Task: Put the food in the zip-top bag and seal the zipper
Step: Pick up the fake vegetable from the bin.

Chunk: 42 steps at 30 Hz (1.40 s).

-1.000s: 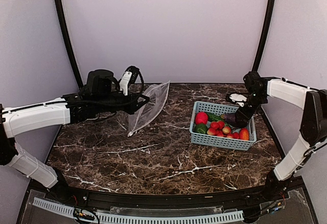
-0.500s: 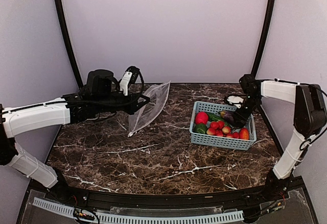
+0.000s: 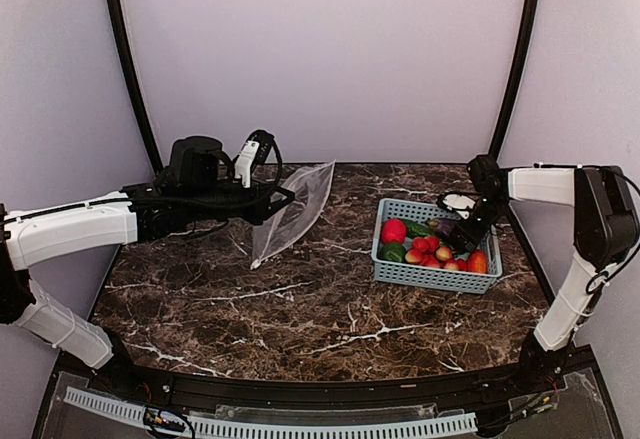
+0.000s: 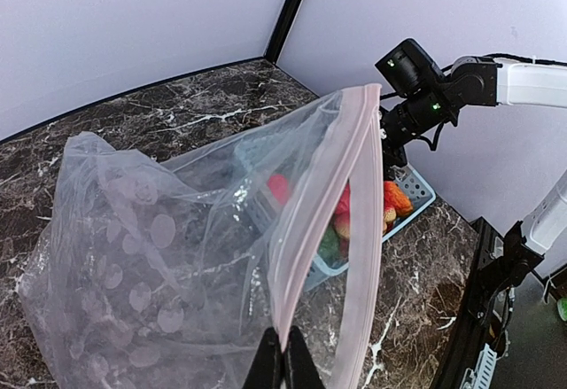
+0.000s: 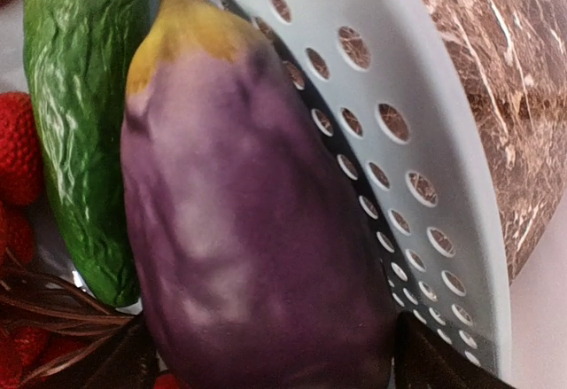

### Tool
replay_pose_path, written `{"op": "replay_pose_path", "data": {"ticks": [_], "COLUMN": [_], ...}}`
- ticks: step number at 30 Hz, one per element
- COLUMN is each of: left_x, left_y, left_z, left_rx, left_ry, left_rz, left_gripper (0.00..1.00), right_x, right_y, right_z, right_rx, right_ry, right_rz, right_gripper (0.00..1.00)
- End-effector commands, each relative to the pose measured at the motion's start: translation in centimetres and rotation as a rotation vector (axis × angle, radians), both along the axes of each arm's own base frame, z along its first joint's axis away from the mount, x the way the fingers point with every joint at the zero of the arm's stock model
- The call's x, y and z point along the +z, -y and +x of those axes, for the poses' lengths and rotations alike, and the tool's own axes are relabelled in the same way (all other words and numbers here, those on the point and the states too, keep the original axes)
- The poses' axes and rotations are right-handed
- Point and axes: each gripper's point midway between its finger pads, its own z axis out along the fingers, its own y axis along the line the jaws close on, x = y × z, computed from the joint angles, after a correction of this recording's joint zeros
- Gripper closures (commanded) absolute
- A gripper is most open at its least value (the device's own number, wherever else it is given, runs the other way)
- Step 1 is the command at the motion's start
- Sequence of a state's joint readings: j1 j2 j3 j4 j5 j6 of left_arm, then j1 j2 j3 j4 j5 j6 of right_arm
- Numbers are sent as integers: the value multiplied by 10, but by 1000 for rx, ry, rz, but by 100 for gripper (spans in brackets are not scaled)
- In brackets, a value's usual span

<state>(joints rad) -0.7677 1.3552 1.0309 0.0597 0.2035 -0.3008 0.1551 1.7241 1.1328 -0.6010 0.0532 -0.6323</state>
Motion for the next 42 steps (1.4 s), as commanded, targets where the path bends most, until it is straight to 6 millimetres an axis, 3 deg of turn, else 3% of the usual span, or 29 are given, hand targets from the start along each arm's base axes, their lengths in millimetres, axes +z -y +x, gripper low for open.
{"op": "replay_pose_path", "data": {"ticks": [1, 7, 13, 17, 20, 23, 27, 34, 37, 42], "left_x": [7, 8, 7, 4, 1, 0, 3, 11, 20, 41], "left_y": [-1, -1, -2, -2, -1, -2, -6, -11, 3, 27], "left_z": [-5, -5, -4, -3, -2, 0, 12, 36, 37, 35], "left_rx": [-11, -11, -5, 0, -3, 4, 65, 274, 282, 292], "left_ry": [13, 15, 16, 10, 7, 30, 59, -21, -20, 28], "left_rz": [-30, -30, -27, -24, -27, -17, -15, -211, -263, -273], "left_gripper": [99, 99, 99, 99, 99, 99, 99, 99, 99, 99], "right_x": [13, 46, 90, 135, 175, 213, 244, 304, 318, 323], "right_y": [-4, -5, -12, -58, -114, -153, -186, -233, -245, -267], "right_z": [13, 8, -16, -39, -68, -91, -104, -137, -143, -147], "right_rx": [-29, -53, -46, 45, 211, 359, 491, 676, 716, 720], "right_ry": [74, 120, 156, 175, 179, 156, 128, 99, 101, -21], "right_rz": [28, 60, 119, 322, 533, 694, 810, 1050, 1125, 1223], "right_gripper": [21, 37, 40, 41, 42, 41, 41, 42, 42, 45]}}
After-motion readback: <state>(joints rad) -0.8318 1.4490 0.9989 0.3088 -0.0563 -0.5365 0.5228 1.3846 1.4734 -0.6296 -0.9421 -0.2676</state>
